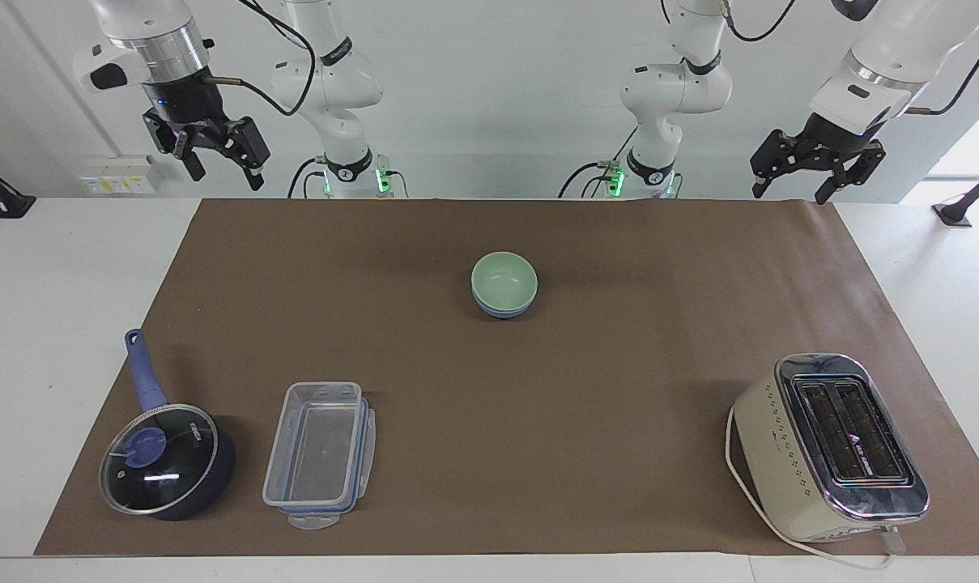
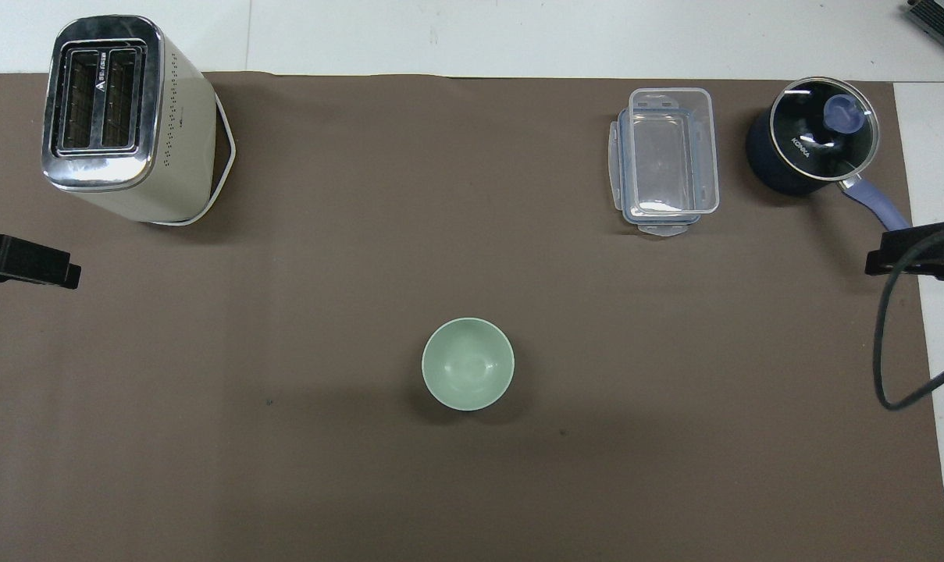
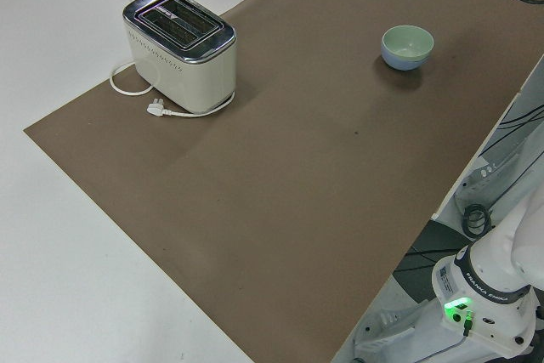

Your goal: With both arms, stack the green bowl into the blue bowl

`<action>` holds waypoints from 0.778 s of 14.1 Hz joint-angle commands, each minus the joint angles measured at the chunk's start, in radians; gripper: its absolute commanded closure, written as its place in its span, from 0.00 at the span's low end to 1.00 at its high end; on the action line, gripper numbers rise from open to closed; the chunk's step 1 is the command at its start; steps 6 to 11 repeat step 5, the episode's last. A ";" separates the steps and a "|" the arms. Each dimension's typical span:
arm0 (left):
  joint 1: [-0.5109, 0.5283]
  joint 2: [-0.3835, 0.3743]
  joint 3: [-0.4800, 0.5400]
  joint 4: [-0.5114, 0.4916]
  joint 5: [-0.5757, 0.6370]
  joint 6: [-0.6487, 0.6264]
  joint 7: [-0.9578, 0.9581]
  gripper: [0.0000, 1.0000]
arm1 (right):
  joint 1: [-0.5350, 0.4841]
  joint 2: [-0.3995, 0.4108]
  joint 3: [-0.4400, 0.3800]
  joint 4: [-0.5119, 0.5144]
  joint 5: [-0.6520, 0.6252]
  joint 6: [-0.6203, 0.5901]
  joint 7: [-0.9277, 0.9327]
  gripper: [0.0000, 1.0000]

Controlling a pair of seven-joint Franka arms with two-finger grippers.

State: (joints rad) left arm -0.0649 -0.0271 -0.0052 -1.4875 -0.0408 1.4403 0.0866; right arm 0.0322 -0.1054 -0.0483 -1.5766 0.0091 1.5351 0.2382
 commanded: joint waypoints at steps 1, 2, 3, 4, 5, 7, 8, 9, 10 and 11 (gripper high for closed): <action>0.007 -0.031 -0.007 -0.036 0.019 -0.003 0.007 0.00 | -0.014 -0.020 0.008 -0.026 -0.011 0.005 -0.033 0.00; 0.007 -0.031 -0.007 -0.036 0.019 -0.001 0.007 0.00 | -0.012 -0.023 0.007 -0.034 -0.021 0.007 -0.049 0.00; 0.008 -0.031 -0.007 -0.036 0.019 -0.001 0.007 0.00 | -0.012 -0.023 0.007 -0.037 -0.035 0.011 -0.094 0.00; 0.008 -0.031 -0.007 -0.036 0.019 -0.001 0.007 0.00 | -0.014 -0.020 0.007 -0.030 -0.050 0.011 -0.111 0.00; 0.008 -0.031 -0.007 -0.036 0.019 -0.001 0.007 0.00 | -0.014 -0.011 0.008 -0.005 -0.052 0.001 -0.109 0.00; 0.008 -0.031 -0.007 -0.036 0.019 -0.001 0.007 0.00 | -0.014 -0.011 0.008 -0.005 -0.052 0.001 -0.109 0.00; 0.008 -0.031 -0.007 -0.036 0.019 -0.001 0.007 0.00 | -0.014 -0.011 0.008 -0.005 -0.052 0.001 -0.109 0.00; 0.008 -0.031 -0.007 -0.036 0.019 -0.001 0.007 0.00 | -0.014 -0.011 0.008 -0.005 -0.052 0.001 -0.109 0.00; 0.008 -0.031 -0.007 -0.036 0.019 -0.001 0.007 0.00 | -0.014 -0.011 0.008 -0.005 -0.052 0.001 -0.109 0.00; 0.008 -0.031 -0.007 -0.036 0.019 -0.001 0.007 0.00 | -0.014 -0.011 0.008 -0.005 -0.052 0.001 -0.109 0.00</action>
